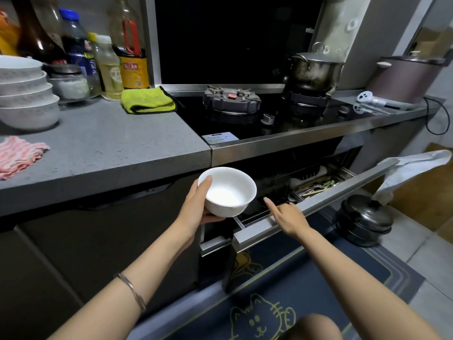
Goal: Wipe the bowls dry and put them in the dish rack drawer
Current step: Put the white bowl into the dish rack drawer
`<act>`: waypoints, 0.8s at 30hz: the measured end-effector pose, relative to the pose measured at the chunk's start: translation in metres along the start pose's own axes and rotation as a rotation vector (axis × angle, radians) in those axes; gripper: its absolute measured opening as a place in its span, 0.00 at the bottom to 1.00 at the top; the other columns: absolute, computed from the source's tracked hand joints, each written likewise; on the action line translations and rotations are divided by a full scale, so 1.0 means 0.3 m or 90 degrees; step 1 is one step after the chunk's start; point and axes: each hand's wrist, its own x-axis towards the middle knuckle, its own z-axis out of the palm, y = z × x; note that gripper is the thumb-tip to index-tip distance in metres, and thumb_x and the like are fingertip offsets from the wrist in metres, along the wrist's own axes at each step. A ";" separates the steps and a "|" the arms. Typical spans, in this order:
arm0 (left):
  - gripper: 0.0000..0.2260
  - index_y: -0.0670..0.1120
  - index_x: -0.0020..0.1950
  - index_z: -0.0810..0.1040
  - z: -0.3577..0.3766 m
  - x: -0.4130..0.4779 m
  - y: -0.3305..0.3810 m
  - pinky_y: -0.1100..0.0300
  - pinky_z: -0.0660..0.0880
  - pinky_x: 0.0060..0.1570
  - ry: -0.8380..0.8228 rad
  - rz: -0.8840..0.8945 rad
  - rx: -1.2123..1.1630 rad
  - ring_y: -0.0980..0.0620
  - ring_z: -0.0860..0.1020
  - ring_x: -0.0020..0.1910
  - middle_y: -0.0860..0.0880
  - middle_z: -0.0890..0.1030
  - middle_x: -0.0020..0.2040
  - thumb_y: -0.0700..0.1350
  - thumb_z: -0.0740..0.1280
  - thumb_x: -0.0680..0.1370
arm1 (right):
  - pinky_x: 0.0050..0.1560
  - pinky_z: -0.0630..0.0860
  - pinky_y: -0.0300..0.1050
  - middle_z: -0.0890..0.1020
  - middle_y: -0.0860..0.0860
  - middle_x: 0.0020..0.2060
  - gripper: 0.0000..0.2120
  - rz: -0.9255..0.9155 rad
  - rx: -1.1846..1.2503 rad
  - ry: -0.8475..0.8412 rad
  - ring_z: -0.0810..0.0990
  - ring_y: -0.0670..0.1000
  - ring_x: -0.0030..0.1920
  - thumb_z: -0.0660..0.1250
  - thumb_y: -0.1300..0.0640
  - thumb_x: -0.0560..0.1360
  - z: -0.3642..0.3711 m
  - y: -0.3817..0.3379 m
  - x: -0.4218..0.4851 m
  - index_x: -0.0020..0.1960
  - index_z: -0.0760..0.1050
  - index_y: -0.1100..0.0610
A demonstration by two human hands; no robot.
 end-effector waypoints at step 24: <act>0.05 0.60 0.53 0.71 0.203 0.166 -0.205 0.62 0.79 0.32 -0.002 -0.092 0.023 0.46 0.75 0.58 0.52 0.74 0.56 0.53 0.57 0.81 | 0.45 0.71 0.42 0.83 0.57 0.36 0.46 -0.033 0.111 -0.008 0.80 0.52 0.40 0.38 0.29 0.73 -0.032 0.137 -0.051 0.38 0.82 0.62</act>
